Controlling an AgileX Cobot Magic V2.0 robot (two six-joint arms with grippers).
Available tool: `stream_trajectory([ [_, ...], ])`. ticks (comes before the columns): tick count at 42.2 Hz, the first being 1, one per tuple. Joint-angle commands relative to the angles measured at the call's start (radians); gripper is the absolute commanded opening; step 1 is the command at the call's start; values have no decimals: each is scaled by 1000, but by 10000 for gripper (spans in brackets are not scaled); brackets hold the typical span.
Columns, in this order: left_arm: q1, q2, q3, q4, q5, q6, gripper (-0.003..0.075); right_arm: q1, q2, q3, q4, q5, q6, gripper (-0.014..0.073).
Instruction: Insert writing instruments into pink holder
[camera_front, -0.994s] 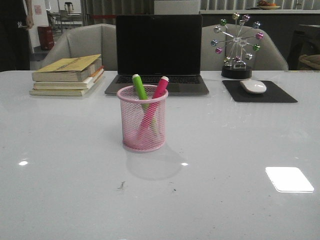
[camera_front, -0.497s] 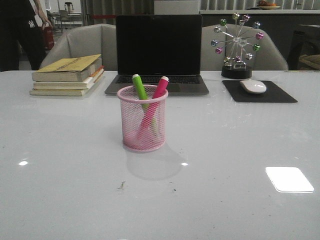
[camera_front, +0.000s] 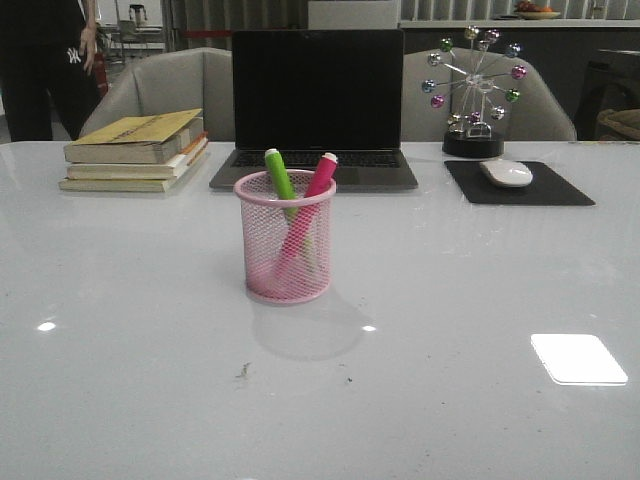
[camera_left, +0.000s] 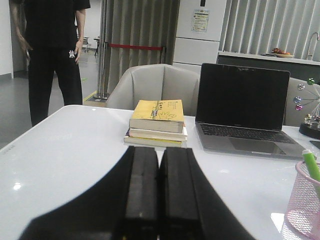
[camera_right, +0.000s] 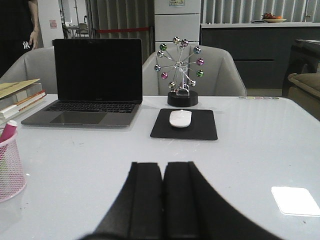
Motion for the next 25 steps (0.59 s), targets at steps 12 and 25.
stream_trajectory([
  [12, -8, -18, -1, -5, -89, -2, 92, -6, -22, -12, 0, -76, -16, 58],
  [25, -8, -18, -1, -5, -89, -2, 92, -41, -22, -12, 0, -75, -16, 58],
])
